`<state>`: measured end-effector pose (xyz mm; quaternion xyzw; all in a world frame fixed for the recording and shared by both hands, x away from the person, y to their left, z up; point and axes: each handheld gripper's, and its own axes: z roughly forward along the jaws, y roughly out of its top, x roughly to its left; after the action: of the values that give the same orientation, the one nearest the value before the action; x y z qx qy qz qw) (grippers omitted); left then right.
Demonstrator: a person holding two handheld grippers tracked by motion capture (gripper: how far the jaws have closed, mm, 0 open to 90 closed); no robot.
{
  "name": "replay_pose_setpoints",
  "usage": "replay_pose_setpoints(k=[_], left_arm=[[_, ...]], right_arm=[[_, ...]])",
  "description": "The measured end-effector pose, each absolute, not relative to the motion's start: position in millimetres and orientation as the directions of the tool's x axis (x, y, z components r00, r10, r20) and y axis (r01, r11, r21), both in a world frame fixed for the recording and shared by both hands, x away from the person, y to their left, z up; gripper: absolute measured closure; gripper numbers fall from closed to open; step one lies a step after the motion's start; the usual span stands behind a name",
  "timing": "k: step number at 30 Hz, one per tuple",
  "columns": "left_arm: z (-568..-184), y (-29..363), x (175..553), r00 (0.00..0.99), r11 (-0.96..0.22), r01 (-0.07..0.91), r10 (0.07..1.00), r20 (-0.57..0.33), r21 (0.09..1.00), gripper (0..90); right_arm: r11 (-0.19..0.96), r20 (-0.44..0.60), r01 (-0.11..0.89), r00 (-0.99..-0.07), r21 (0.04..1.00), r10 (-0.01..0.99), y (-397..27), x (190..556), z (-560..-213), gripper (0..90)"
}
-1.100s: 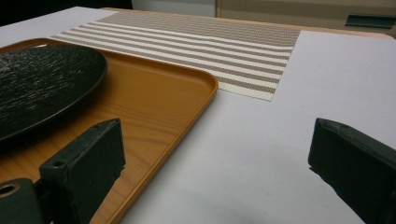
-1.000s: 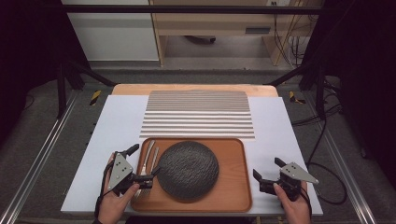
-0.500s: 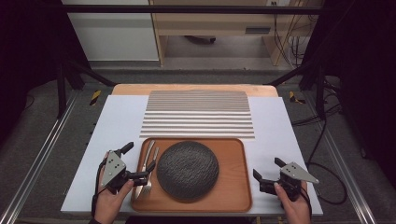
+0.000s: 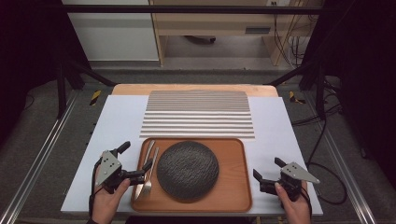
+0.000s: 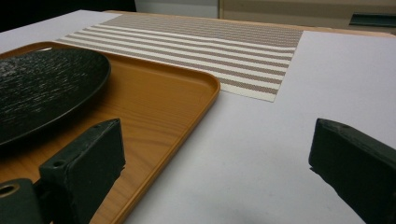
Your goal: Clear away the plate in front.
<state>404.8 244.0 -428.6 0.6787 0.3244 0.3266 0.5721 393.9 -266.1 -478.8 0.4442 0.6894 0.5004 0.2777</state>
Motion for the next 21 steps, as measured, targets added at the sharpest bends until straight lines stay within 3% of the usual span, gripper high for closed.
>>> replay_pose_setpoints(k=[21], left_arm=[[-413.2,267.3,400.4,0.544,-0.046,0.084,0.839,-0.008,0.995,1.7]], right_arm=[[0.111,0.056,0.33,-0.458,0.937,0.887,-266.4,393.6,-477.8,3.6]])
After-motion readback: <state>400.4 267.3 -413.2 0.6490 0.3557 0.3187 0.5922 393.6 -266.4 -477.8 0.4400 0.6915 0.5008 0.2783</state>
